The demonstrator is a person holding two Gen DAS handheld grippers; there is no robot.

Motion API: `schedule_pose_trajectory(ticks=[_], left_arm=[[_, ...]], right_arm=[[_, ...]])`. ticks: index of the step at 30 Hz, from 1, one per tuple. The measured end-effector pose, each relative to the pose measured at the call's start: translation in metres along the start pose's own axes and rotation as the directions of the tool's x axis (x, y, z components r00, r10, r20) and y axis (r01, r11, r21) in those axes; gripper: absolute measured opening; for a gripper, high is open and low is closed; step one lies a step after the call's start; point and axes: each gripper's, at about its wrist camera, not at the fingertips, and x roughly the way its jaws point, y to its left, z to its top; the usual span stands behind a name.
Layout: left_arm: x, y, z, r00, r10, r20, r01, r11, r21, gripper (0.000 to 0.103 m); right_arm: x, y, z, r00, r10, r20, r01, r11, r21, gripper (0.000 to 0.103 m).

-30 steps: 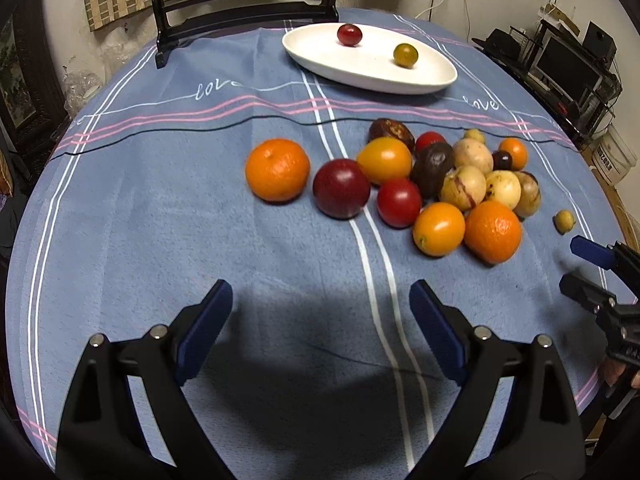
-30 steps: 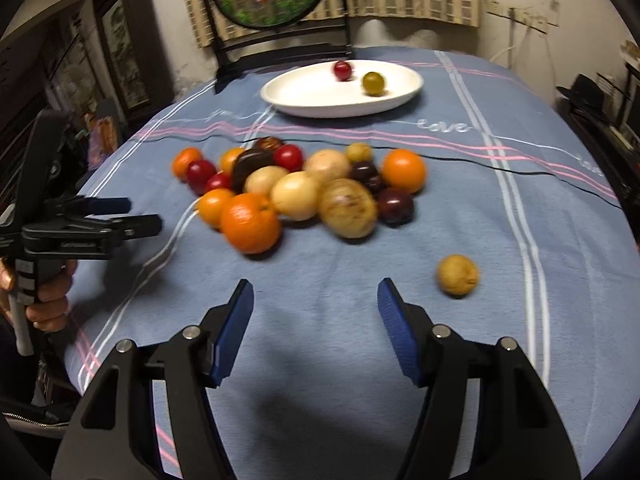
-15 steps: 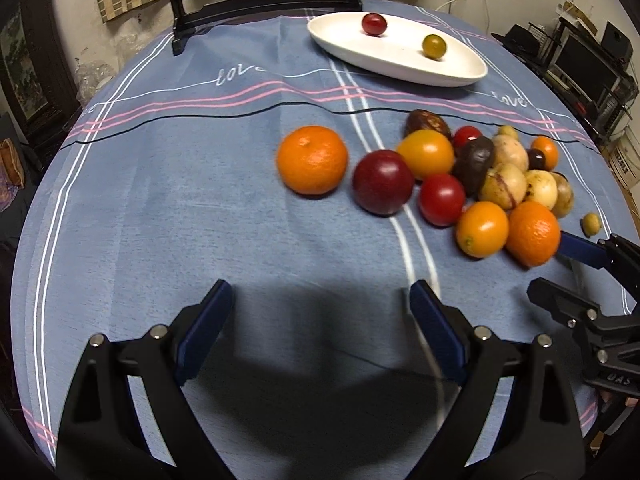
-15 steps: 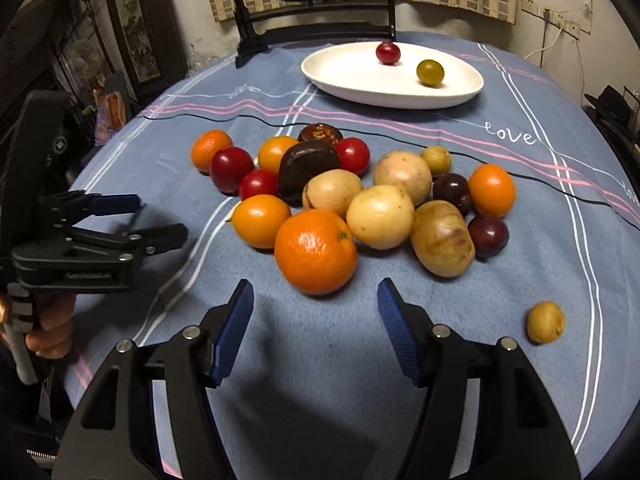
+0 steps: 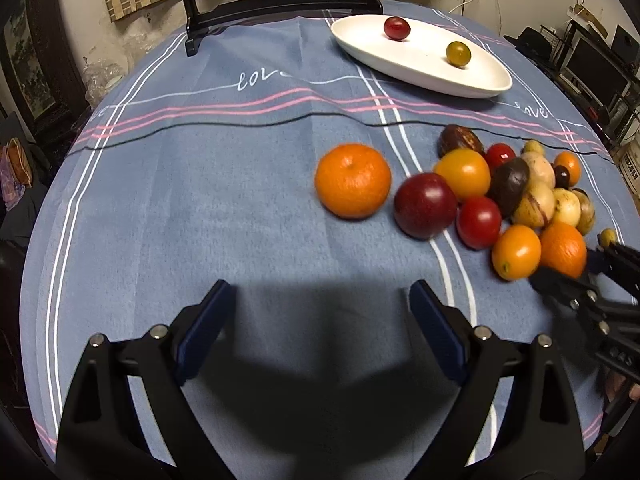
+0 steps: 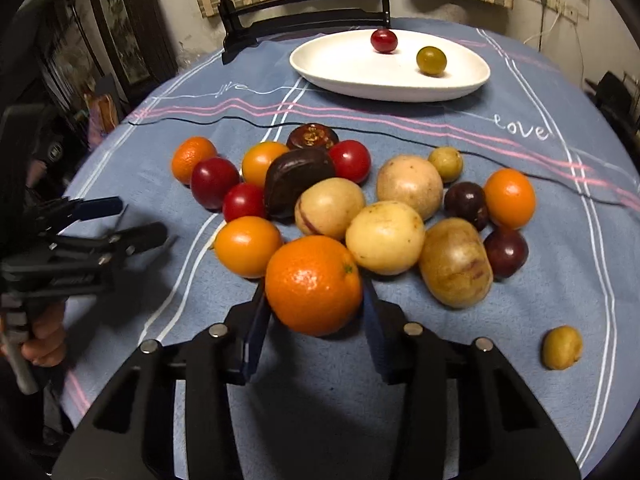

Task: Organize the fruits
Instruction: 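Grasp an orange with the right gripper while the left grasps another orange, then carry both oranges onto the white plate and open both grippers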

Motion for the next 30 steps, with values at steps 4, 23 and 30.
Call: schedule_pose_trajectory(ticks=[4,23,30], left_arm=[[0.008,0.003,0.014,1.000,0.004,-0.004,-0.004,1.000,-0.005,0.091],[0.031,-0.007,0.050,0.999,-0.038,0.001,0.038,0.997,0.072,0.041],[0.028,-0.005,0.047,0.999,-0.033,0.015,0.031,0.996,0.084,0.044]], right_arm=[[-0.011,-0.006,-0.010,1.000,0.019,0.010,-0.019,1.000,0.011,0.044],[-0.037,-0.022,-0.027,0.997,0.075,0.029,-0.076,0.997,0.026,0.044],[-0.037,-0.028,-0.031,0.997,0.073,0.020,-0.074,0.996,0.041,0.044]])
